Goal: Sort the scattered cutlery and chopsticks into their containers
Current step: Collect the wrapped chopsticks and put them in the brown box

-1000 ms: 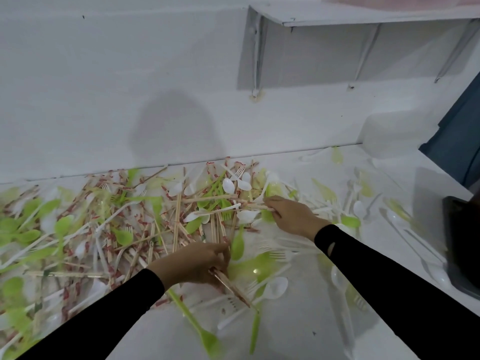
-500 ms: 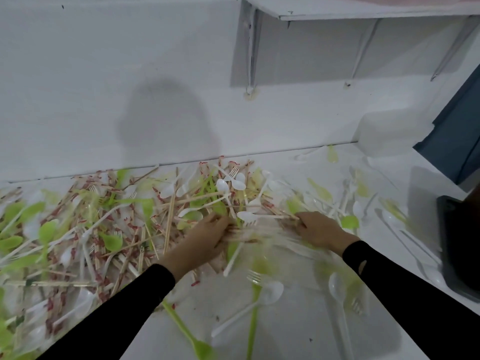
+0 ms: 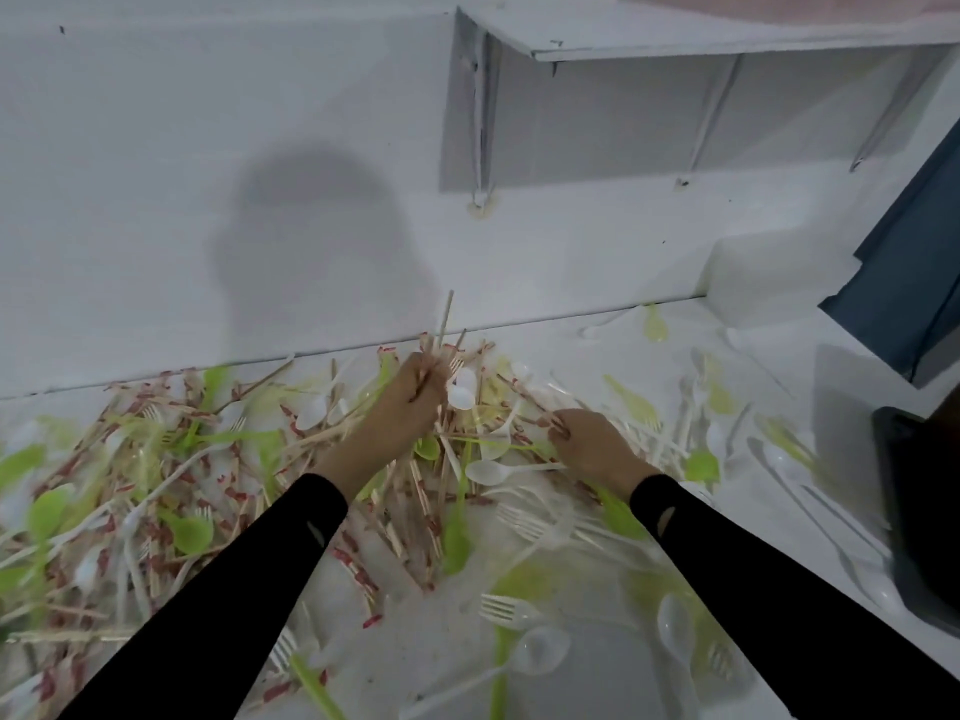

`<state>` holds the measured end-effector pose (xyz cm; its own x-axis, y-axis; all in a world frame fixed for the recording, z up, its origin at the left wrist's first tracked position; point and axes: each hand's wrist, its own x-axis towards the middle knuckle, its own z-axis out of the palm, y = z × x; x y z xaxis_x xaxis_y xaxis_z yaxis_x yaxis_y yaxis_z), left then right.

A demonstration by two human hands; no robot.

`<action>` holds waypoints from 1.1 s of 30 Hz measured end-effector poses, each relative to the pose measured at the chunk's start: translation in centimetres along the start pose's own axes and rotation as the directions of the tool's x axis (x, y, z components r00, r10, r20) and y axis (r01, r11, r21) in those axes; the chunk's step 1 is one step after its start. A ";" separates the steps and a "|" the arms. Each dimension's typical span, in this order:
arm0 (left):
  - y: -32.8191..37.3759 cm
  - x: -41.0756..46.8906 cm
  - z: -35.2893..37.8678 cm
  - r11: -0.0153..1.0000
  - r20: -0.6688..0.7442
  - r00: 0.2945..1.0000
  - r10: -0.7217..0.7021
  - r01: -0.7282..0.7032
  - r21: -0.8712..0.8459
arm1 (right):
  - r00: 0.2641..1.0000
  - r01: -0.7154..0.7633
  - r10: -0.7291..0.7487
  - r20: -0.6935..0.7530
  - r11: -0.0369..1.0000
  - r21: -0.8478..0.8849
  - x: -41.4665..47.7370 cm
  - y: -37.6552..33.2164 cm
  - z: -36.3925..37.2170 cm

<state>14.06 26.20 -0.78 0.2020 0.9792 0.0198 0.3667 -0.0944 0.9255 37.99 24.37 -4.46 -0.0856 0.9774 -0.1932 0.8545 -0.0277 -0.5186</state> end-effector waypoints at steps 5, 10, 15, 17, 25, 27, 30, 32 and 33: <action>-1.6 1.8 0.2 0.864 0.038 0.997 0.064 -0.074 0.497 | 0.997 -0.083 0.084 -0.001 0.996 0.027 1.4 -1.0 1.6; -4.4 2.6 2.3 0.630 0.137 0.990 -0.015 -0.097 0.770 | 0.994 -0.102 0.100 -0.041 0.994 -0.050 1.9 -1.6 3.0; -5.3 2.3 2.7 0.502 0.215 0.972 -0.094 -0.140 0.853 | 0.992 -0.123 0.123 -0.004 0.992 -0.016 1.5 -1.0 2.9; -5.1 2.2 2.5 0.484 0.257 0.963 -0.086 -0.186 0.855 | 0.992 -0.122 0.123 -0.040 0.992 0.030 1.3 -0.6 2.3; -4.6 1.8 0.8 0.560 0.170 0.985 -0.003 -0.140 0.817 | 0.949 -0.254 0.266 -0.172 0.963 0.085 1.7 4.0 -2.8; -3.9 1.6 1.2 0.598 0.133 0.991 0.016 -0.116 0.793 | 0.943 -0.311 0.310 -0.123 0.950 0.010 1.9 5.1 -3.8; -3.6 1.7 2.1 0.605 0.126 0.992 0.023 -0.114 0.788 | 0.925 -0.379 0.372 -0.074 0.918 -0.118 2.2 6.1 -4.1; -3.6 1.9 2.7 0.613 0.122 0.992 0.020 -0.108 0.782 | 0.920 -0.388 0.375 -0.116 0.912 -0.134 2.3 6.7 -4.1; -3.6 2.0 3.0 0.621 0.118 0.993 0.022 -0.106 0.777 | 0.919 -0.384 0.366 -0.144 0.915 -0.122 2.3 6.9 -4.1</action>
<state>15.84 27.95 -5.20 0.3154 0.9489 -0.0045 0.9117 -0.3018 0.2788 45.76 27.27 -5.05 0.3082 0.9185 -0.2476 0.8776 -0.3750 -0.2988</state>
